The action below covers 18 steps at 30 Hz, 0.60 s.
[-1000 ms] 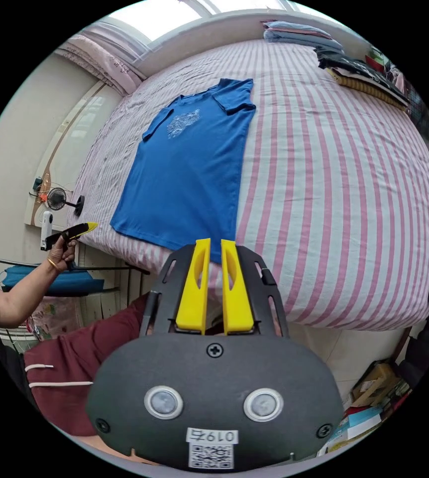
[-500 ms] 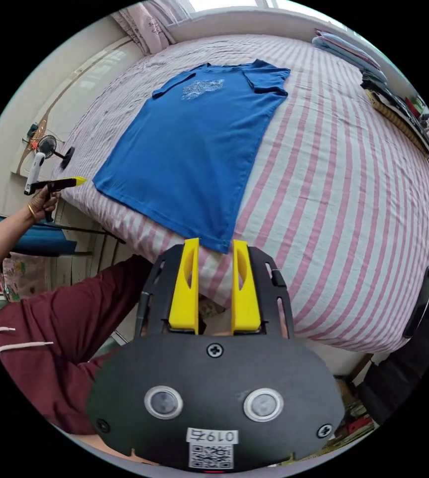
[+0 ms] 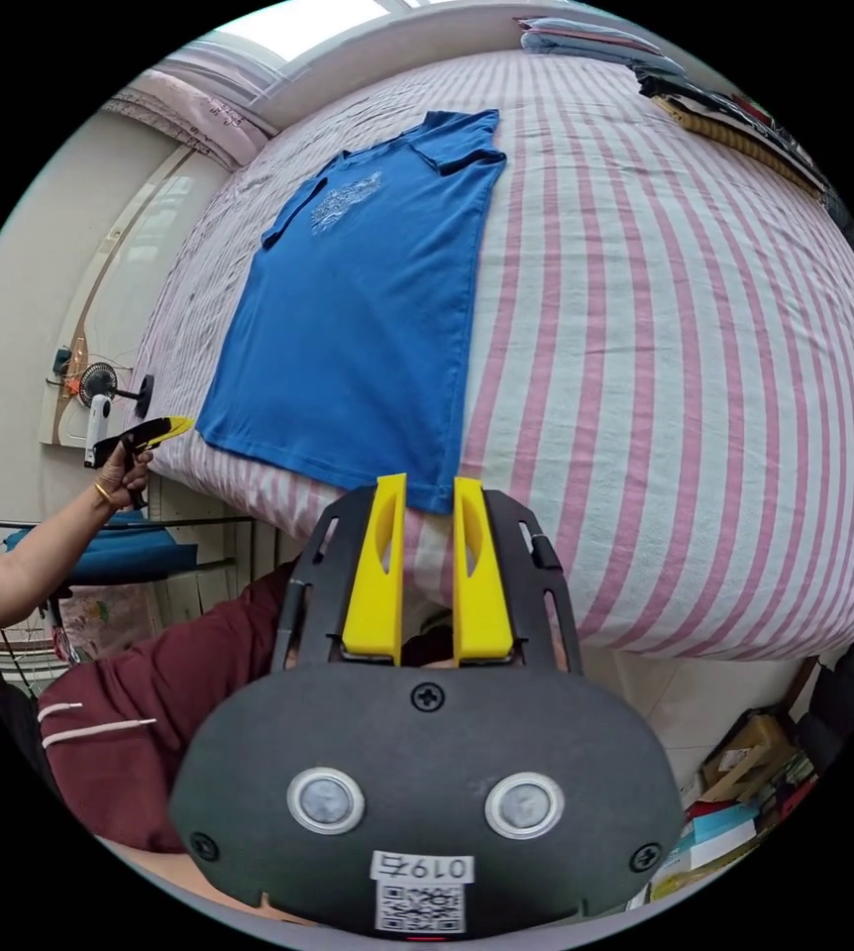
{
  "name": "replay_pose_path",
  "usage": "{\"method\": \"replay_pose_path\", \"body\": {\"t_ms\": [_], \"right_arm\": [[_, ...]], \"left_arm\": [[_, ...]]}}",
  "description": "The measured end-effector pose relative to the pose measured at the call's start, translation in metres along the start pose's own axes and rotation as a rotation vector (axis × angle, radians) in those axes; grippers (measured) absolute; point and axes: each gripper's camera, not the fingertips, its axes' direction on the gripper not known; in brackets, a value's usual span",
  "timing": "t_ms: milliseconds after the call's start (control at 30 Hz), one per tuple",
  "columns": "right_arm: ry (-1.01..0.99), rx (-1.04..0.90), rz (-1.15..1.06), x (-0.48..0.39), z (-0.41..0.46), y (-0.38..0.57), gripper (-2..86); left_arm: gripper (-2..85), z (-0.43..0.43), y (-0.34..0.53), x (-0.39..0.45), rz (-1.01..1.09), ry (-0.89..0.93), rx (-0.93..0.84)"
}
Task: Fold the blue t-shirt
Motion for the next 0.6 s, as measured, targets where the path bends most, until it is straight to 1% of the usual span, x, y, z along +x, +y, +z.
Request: {"method": "replay_pose_path", "body": {"t_ms": [100, 233, 367, 500, 600], "right_arm": [[-0.042, 0.011, 0.042, 0.010, 0.017, -0.005, 7.3], [-0.094, 0.051, 0.117, 0.026, 0.035, -0.010, 6.4], [-0.165, 0.056, 0.135, 0.034, 0.058, -0.018, 6.6], [-0.184, 0.059, 0.145, 0.038, 0.078, -0.025, 6.6], [-0.216, 0.069, 0.165, 0.044, 0.091, -0.031, 6.6]], "left_arm": [[10.4, 0.014, -0.013, -0.007, 0.030, -0.011, -0.046], [9.5, 0.023, -0.026, -0.021, 0.035, 0.010, -0.032], [9.1, 0.040, -0.043, -0.031, 0.080, 0.130, -0.067], [8.5, 0.057, -0.063, -0.025, 0.173, 0.069, -0.114], [7.6, 0.063, -0.077, -0.035, 0.152, 0.108, -0.102]]}}
